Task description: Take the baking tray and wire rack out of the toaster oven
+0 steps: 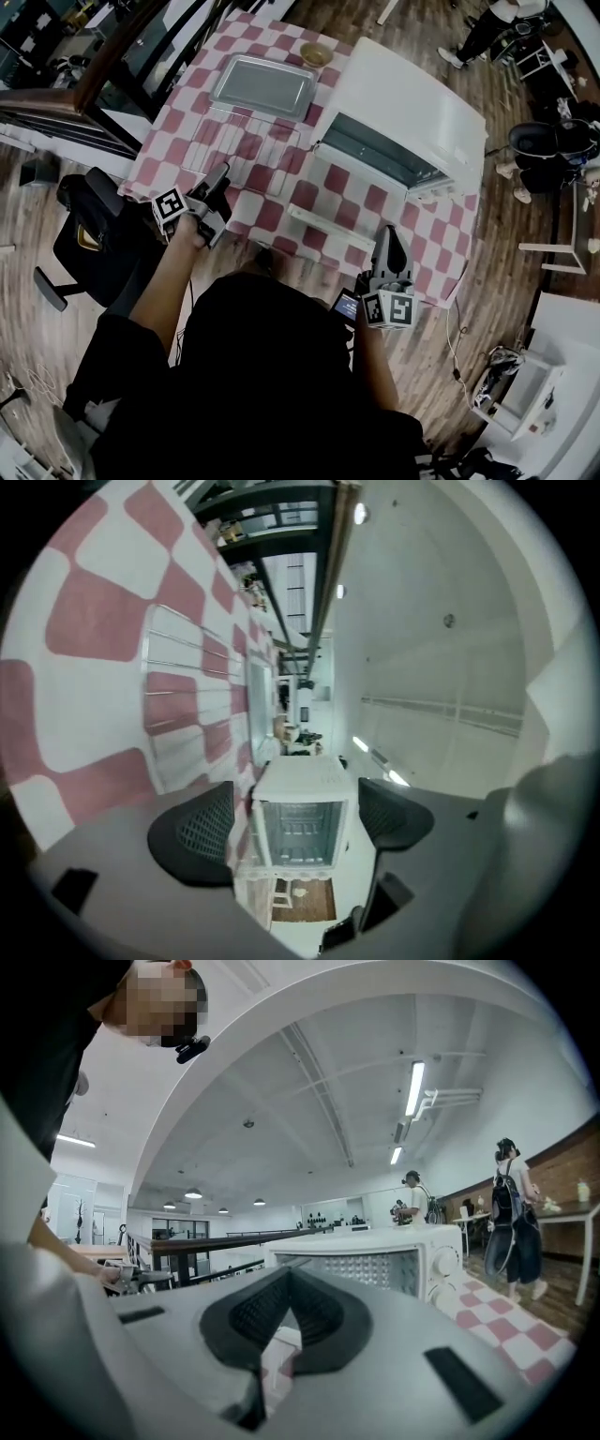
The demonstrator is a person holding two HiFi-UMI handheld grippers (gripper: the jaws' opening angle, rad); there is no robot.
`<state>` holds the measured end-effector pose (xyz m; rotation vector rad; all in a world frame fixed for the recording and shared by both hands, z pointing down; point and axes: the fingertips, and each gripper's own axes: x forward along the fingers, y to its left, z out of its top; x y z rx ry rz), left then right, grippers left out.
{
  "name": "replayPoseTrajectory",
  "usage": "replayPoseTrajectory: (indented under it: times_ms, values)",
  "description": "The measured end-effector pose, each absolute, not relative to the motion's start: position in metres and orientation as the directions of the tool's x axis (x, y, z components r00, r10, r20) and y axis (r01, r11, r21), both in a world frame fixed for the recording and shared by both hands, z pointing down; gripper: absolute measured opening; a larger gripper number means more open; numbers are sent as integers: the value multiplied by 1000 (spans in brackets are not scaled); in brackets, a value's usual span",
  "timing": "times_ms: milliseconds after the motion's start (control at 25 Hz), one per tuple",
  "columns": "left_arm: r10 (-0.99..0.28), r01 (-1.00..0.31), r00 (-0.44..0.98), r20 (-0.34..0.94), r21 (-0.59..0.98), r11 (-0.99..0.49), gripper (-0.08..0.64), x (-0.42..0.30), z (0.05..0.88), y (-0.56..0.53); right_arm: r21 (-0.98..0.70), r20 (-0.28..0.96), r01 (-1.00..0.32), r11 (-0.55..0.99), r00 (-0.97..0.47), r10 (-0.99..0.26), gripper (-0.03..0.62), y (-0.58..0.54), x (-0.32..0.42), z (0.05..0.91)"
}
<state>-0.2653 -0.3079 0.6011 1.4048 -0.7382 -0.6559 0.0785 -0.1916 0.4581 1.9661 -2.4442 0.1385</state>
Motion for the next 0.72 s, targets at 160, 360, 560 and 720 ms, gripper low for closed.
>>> replayPoseTrajectory:
  times_ms: [160,360,560,720]
  values:
    - [-766,-8,616,-182,971,-237,170,-242,523,-287,-58,7,-973,224,-225,-974,4,-165,100,443]
    - [-722,-115,616,-314,871,-477,-5,-205,452,-240,-14,-54,-970,243,-242,-969,3,-122,132,417]
    - [-683,-482,695,-224,559,-674,-5,-145,417,-174,41,-39,-962,272,-273,-961,3,-68,164,417]
    - [-669,-642,727,-155,195,-742,-5,-89,403,-112,46,-34,-960,276,-278,-960,3,-15,189,421]
